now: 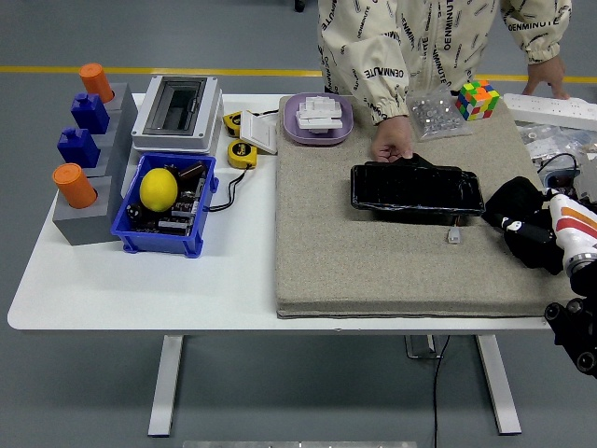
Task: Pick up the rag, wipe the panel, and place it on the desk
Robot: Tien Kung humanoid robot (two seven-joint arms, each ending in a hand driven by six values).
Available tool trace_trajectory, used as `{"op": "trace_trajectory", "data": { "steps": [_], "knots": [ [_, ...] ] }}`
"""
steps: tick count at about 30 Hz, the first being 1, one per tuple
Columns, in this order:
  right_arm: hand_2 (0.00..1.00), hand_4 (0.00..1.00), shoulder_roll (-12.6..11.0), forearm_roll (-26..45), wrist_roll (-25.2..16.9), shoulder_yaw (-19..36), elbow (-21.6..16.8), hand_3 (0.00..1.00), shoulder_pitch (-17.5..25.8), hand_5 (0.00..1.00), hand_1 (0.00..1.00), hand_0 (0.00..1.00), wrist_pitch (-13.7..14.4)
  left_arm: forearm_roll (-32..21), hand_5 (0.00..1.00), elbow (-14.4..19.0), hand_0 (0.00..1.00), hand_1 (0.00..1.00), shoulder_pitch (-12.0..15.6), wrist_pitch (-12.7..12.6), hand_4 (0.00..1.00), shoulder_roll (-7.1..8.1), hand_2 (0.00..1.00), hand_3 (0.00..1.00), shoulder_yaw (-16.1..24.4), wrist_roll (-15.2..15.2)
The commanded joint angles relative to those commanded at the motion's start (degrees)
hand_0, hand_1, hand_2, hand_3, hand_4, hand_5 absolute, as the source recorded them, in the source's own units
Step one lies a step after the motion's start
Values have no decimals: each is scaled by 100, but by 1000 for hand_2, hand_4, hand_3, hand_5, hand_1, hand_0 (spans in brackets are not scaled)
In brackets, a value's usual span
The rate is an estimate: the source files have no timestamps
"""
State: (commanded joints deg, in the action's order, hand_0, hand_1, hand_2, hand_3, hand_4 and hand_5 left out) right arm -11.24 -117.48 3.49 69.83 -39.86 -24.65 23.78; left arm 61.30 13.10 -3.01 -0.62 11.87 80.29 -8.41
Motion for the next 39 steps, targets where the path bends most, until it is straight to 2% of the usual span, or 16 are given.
{"op": "trace_trajectory", "data": {
  "steps": [13, 14, 19, 20, 25, 26, 31, 32, 37, 38, 39],
  "knots": [
    [771, 998, 43, 263, -178, -189, 383, 773, -219, 699, 716, 725, 265, -13, 447, 7, 603, 636, -25, 4, 630, 3, 637, 562, -17, 0],
    [755, 998, 47, 281, -191, -199, 407, 753, -217, 634, 697, 696, 278, -13, 448, 8, 603, 636, -25, 4, 630, 3, 637, 562, -16, 1],
    [755, 998, 65, 338, -222, -250, 495, 753, -221, 634, 697, 696, 355, -14, 448, 9, 603, 636, -25, 5, 630, 2, 637, 562, -14, 0],
    [726, 998, 69, 348, -227, -256, 515, 742, -226, 559, 670, 660, 365, -15, 447, 8, 605, 636, -25, 5, 630, 2, 637, 562, -14, 0],
    [726, 998, 91, 396, -254, -311, 610, 742, -247, 559, 670, 660, 483, -13, 447, 9, 605, 636, -28, 4, 630, 5, 637, 562, -10, 0],
    [682, 998, 99, 405, -266, -323, 632, 633, -252, 487, 620, 588, 524, -12, 447, 9, 603, 636, -28, 4, 630, 5, 636, 562, -9, 0],
    [682, 998, 120, 398, -302, -371, 676, 633, -257, 487, 620, 588, 705, -19, 447, 9, 603, 636, -26, 6, 630, 4, 636, 562, -14, -1],
    [600, 989, 124, 391, -308, -376, 682, 549, -256, 459, 567, 502, 739, -18, 448, 9, 604, 636, -24, 6, 631, 3, 636, 562, -13, -1],
    [600, 989, 132, 305, -296, -395, 684, 549, -253, 459, 567, 502, 833, -21, 448, 9, 604, 636, -20, 5, 631, 10, 636, 562, -24, -1],
    [529, 914, 134, 285, -286, -396, 685, 512, -251, 402, 496, 413, 846, -22, 447, 8, 604, 636, -19, 5, 630, 12, 635, 561, -27, -1],
    [529, 914, 135, 274, -280, -396, 685, 512, -250, 402, 496, 413, 853, -22, 447, 8, 604, 636, -18, 5, 630, 13, 635, 561, -29, -1]
  ]
}}
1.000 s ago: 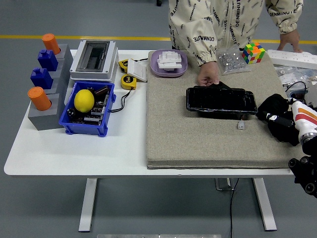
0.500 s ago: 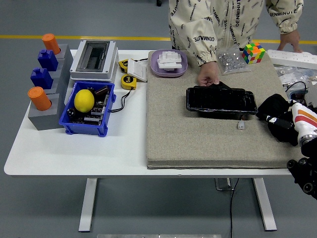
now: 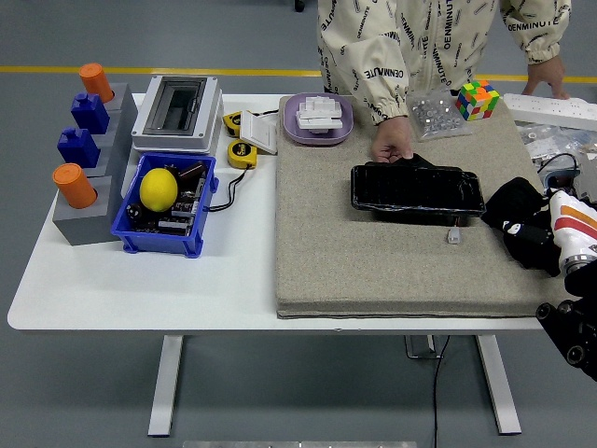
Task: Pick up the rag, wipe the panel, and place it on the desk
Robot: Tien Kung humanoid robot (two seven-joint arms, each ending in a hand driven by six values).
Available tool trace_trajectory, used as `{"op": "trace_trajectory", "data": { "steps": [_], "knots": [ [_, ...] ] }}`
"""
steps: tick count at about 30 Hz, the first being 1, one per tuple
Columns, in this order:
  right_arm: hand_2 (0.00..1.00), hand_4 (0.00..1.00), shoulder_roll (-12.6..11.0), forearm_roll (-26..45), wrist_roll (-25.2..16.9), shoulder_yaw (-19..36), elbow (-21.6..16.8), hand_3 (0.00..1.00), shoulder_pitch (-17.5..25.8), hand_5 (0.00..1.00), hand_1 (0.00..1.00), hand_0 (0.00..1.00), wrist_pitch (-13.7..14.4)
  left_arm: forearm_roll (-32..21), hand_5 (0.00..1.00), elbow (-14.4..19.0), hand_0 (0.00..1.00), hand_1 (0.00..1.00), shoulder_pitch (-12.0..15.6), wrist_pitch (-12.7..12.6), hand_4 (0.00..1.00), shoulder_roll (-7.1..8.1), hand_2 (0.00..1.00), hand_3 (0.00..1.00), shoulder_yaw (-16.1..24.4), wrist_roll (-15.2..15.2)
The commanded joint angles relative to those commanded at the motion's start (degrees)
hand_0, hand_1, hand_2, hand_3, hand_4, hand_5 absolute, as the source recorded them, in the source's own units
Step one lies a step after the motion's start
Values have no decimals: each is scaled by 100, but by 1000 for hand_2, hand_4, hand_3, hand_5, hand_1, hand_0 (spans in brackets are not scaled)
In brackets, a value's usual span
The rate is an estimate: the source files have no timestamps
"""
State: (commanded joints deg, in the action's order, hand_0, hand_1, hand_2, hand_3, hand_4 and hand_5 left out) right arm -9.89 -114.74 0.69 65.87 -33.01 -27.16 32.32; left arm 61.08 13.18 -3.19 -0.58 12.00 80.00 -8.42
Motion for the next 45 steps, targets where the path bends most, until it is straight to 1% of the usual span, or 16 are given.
{"op": "trace_trajectory", "data": {
  "steps": [4, 5, 10, 11, 16, 17, 22, 29, 36, 45],
  "knots": [
    [529, 914, 3, -103, 69, 6, 14, 512, 9, 402, 496, 413, 63, -3, 447, 3, 604, 636, 5, 0, 630, 4, 635, 561, -8, 0],
    [501, 859, 5, -117, 82, 7, 19, 496, 10, 358, 463, 362, 72, -4, 445, 2, 603, 636, 7, 0, 628, 4, 636, 561, -8, 0],
    [501, 859, 10, -237, 160, 9, 28, 496, 25, 358, 463, 362, 138, -3, 445, 0, 603, 636, 18, 0, 628, 7, 636, 561, -14, -1],
    [477, 945, 11, -252, 167, 8, 28, 491, 27, 188, 437, 317, 142, -3, 448, 0, 604, 636, 19, 0, 630, 7, 636, 561, -14, -2],
    [477, 945, 0, -334, 228, 9, 15, 491, 38, 188, 437, 317, 191, 0, 448, 2, 604, 636, 22, 0, 630, 9, 636, 561, -16, -2],
    [466, 956, -6, -355, 247, 10, 5, 484, 39, 141, 426, 298, 207, 2, 445, 3, 603, 636, 24, 0, 628, 9, 636, 561, -15, -2],
    [466, 956, -57, -429, 314, 37, -80, 484, 30, 141, 426, 298, 214, 9, 445, 5, 603, 636, 16, -1, 628, 7, 636, 561, 0, -1],
    [459, 970, -229, -537, 424, 117, -299, 478, -15, 129, 417, 286, 204, 50, 445, 4, 603, 636, 18, -4, 629, 3, 636, 561, 71, 0],
    [454, 960, -362, -621, 542, 169, -490, 472, -37, 115, 415, 291, 185, 68, 449, 6, 604, 636, 22, -4, 630, -6, 636, 561, 112, 0],
    [452, 946, -457, -709, 686, 217, -690, 472, -57, 93, 414, 295, 156, 88, 447, 8, 603, 636, 19, -5, 630, -3, 636, 562, 145, 1]
  ]
}}
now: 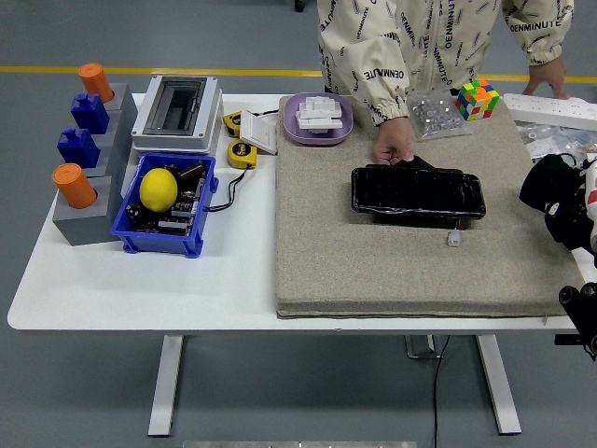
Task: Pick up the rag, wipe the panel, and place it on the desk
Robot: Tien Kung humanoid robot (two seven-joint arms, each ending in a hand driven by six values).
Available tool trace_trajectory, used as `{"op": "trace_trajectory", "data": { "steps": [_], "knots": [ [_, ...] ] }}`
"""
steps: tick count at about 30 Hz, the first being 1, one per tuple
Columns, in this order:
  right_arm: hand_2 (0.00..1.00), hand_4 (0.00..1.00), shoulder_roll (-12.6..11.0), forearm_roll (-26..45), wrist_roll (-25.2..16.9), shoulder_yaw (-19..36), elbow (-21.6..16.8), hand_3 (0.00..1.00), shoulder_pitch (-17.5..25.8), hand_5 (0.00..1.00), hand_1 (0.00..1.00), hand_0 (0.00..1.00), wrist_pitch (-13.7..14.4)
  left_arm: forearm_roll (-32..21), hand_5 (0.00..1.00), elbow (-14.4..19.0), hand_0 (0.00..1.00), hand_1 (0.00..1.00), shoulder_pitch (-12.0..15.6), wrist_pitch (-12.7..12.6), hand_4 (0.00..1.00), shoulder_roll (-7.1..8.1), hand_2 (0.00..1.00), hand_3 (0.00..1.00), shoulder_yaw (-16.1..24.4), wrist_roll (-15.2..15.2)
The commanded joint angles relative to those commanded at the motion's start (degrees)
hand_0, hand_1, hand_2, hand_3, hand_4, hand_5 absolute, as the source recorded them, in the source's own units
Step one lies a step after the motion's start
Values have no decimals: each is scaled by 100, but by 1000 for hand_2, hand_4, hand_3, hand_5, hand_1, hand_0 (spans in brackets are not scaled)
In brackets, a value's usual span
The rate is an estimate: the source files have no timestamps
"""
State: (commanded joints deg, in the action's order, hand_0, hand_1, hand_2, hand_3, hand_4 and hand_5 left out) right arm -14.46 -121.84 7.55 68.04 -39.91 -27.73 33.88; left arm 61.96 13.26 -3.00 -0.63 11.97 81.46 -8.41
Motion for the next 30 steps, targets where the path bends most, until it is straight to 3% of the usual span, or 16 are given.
{"op": "trace_trajectory", "data": {
  "steps": [13, 30],
  "knots": [
    [452, 940, 169, -8, 513, -309, -459, 471, -230, 73, 414, 298, -83, 23, 447, 2, 605, 636, 12, -1, 630, 14, 637, 562, 28, 0],
    [450, 941, 648, 57, 660, -844, -324, 472, -488, 56, 411, 302, -148, 9, 447, -3, 604, 636, 4, -1, 630, 25, 636, 562, 7, -2]
  ]
}}
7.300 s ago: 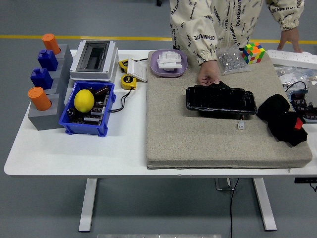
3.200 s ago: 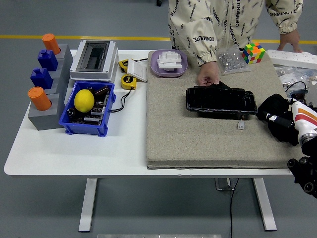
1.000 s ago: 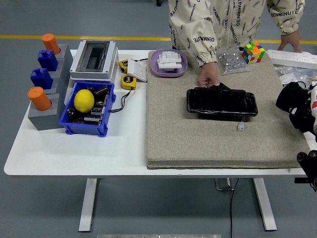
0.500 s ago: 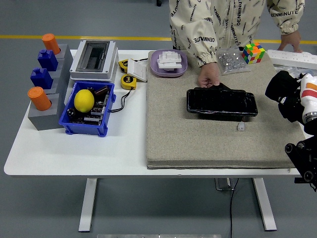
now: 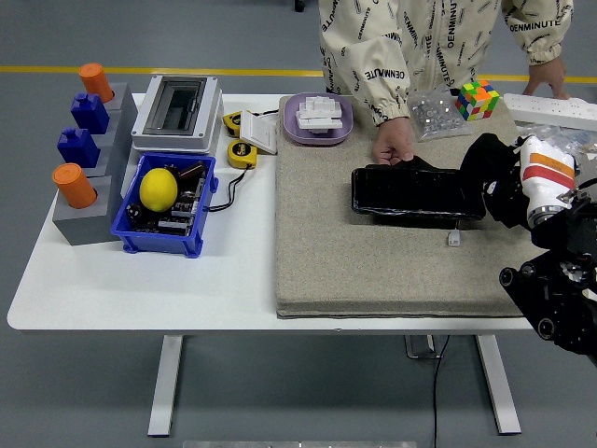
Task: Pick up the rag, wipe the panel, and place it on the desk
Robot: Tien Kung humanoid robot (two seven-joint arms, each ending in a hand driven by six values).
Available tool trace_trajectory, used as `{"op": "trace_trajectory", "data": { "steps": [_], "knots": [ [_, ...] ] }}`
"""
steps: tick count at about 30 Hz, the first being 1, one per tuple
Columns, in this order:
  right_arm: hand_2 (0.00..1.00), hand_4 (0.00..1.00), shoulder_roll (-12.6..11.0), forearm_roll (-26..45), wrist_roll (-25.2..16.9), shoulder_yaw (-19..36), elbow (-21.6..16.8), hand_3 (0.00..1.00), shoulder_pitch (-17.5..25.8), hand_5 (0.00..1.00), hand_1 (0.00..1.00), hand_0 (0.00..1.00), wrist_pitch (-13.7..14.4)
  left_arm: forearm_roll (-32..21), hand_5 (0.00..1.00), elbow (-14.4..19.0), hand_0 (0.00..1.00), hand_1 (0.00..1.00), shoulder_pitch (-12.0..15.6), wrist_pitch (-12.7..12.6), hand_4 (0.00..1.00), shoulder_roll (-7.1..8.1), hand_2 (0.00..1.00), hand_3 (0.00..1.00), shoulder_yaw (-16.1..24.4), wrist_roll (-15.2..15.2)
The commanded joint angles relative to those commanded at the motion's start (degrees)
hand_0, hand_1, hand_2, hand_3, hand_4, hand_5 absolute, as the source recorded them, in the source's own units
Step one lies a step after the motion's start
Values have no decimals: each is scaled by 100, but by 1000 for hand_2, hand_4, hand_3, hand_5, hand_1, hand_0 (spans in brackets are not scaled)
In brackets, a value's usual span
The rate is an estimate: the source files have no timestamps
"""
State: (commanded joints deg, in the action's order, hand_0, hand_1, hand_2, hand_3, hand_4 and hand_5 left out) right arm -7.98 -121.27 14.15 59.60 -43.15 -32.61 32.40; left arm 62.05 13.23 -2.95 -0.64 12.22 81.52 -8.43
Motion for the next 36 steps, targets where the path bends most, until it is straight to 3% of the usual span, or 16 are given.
{"op": "trace_trajectory", "data": {
  "steps": [15, 32, 36],
  "knots": [
    [449, 939, 300, 59, 183, -401, 134, 470, -83, 52, 411, 301, -37, -11, 447, 3, 604, 636, -4, 2, 631, 31, 636, 562, -68, 0],
    [449, 938, 780, 266, 288, -1301, 90, 470, -586, 47, 411, 305, -69, -27, 447, -7, 604, 636, -29, 2, 631, 51, 637, 562, -117, -2],
    [449, 938, 798, 301, 291, -1496, 83, 470, -689, 47, 411, 305, -79, -25, 447, -3, 604, 636, -49, 2, 631, 55, 637, 562, -116, -1]
  ]
}}
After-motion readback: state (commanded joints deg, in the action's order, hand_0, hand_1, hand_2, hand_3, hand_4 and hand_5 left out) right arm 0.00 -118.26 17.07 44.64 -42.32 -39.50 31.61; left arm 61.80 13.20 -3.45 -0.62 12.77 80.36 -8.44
